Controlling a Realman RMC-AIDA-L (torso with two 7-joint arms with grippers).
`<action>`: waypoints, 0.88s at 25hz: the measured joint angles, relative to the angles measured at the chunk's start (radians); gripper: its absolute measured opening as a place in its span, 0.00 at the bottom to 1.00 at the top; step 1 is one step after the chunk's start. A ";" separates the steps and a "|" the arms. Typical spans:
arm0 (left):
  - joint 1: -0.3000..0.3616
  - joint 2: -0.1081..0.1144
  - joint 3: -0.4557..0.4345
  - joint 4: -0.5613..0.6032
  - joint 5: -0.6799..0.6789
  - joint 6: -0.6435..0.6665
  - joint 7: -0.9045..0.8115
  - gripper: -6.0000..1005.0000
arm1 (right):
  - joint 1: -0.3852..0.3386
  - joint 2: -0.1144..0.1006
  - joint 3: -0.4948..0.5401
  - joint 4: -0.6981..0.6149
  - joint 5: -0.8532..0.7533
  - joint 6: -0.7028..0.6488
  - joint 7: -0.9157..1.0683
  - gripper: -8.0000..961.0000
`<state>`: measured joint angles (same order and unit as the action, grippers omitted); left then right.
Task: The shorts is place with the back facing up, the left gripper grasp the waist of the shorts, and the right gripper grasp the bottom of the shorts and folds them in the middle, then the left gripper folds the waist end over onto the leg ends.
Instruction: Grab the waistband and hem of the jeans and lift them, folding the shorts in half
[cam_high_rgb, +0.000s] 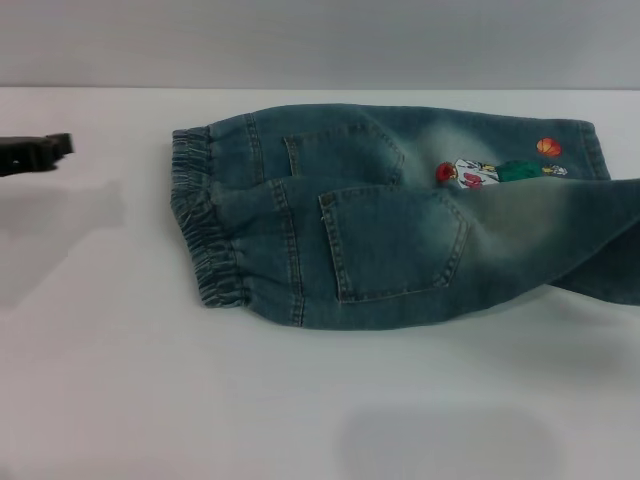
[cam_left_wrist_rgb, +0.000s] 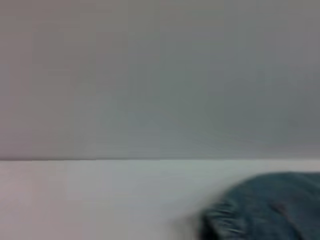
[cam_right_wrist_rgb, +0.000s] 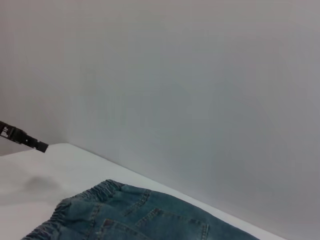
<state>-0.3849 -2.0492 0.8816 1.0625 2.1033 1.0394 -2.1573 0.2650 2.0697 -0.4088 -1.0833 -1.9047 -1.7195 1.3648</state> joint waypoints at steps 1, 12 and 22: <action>-0.010 0.006 0.001 0.001 0.007 0.036 0.001 0.02 | 0.003 0.000 -0.002 0.003 0.000 0.002 -0.003 0.01; -0.102 0.107 0.003 -0.086 0.065 0.364 0.002 0.05 | 0.030 -0.003 -0.007 0.017 -0.001 0.027 -0.014 0.01; -0.172 0.026 0.020 -0.150 0.229 0.409 0.006 0.07 | 0.058 -0.005 -0.010 0.017 -0.012 0.051 -0.016 0.01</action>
<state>-0.5568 -2.0235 0.9013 0.9123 2.3319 1.4484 -2.1513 0.3227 2.0647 -0.4190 -1.0660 -1.9162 -1.6690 1.3487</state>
